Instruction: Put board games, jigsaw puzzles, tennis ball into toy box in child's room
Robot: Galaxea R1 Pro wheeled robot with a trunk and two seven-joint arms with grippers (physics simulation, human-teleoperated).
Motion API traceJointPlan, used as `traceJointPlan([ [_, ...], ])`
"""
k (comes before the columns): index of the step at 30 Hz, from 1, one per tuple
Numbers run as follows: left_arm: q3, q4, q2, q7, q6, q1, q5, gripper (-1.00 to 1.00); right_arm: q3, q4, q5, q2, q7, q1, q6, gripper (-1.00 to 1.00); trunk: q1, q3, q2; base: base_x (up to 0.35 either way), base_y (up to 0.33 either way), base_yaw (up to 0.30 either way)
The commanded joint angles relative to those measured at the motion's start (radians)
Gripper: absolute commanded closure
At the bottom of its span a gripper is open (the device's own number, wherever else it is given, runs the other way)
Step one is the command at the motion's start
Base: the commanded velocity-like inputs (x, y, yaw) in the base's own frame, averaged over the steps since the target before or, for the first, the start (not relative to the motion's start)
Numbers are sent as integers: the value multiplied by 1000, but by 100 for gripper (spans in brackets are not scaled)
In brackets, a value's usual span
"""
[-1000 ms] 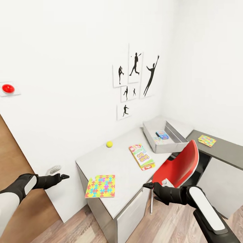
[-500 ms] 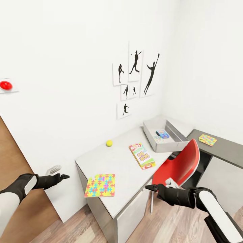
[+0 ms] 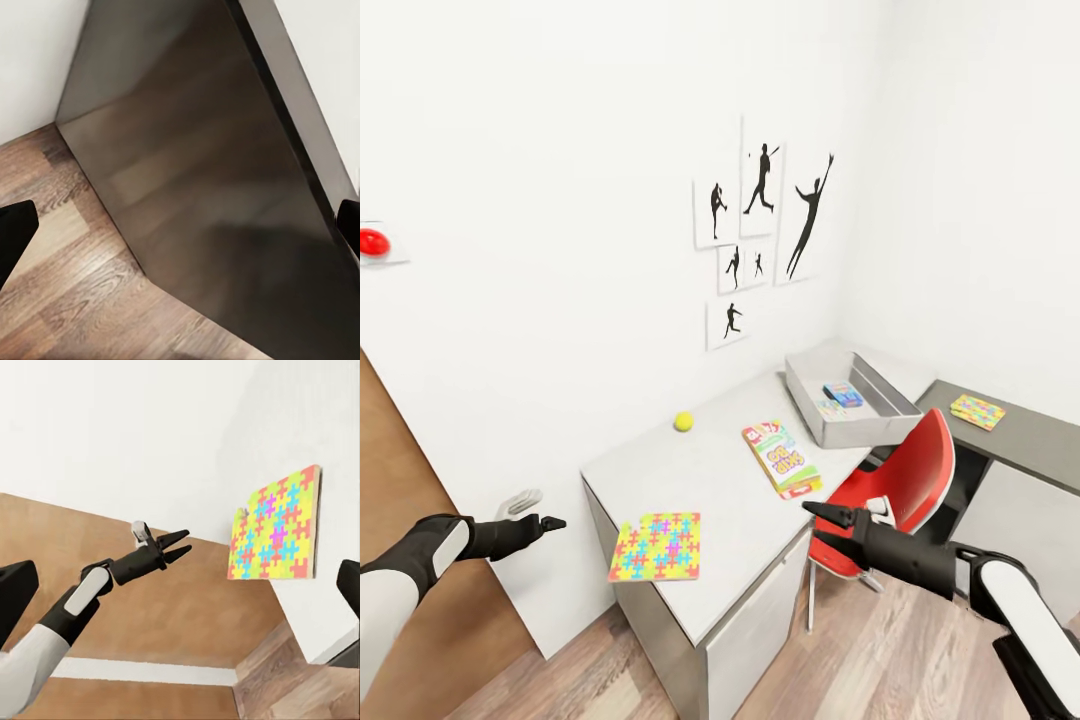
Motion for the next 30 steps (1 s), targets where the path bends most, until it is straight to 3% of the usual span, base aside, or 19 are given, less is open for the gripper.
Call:
traceJointPlan([
  [1,6,0,0,-2,7,-1,0,-100,-14,0,6,1,13,-1,-2,-100,4,-5,-8,0,0,0],
  [3,6,0,0,-1,7,0,0,-100,-50,1,5,5,28,-1,-17,-100,12,-11,-22,0,0,0],
  [7,7,0,1,-2,7,0,0,-100,-84,2,4,8,47,0,-53,-100,27,-23,-50,0,0,0],
  [12,8,0,2,-2,8,0,1,-100,-95,1,4,9,117,1,-72,-100,46,-39,-85,0,0,0],
  [18,8,10,2,-2,8,-1,8,-100,-110,17,6,8,153,1,-77,-100,69,-58,-127,0,0,0],
  [27,64,72,6,-19,3,0,96,-100,-121,27,7,9,156,1,-79,-100,104,-86,-190,0,0,0],
  [30,70,85,9,-104,4,0,113,-100,-121,27,7,9,153,1,-80,-100,115,-95,-211,0,0,0],
])
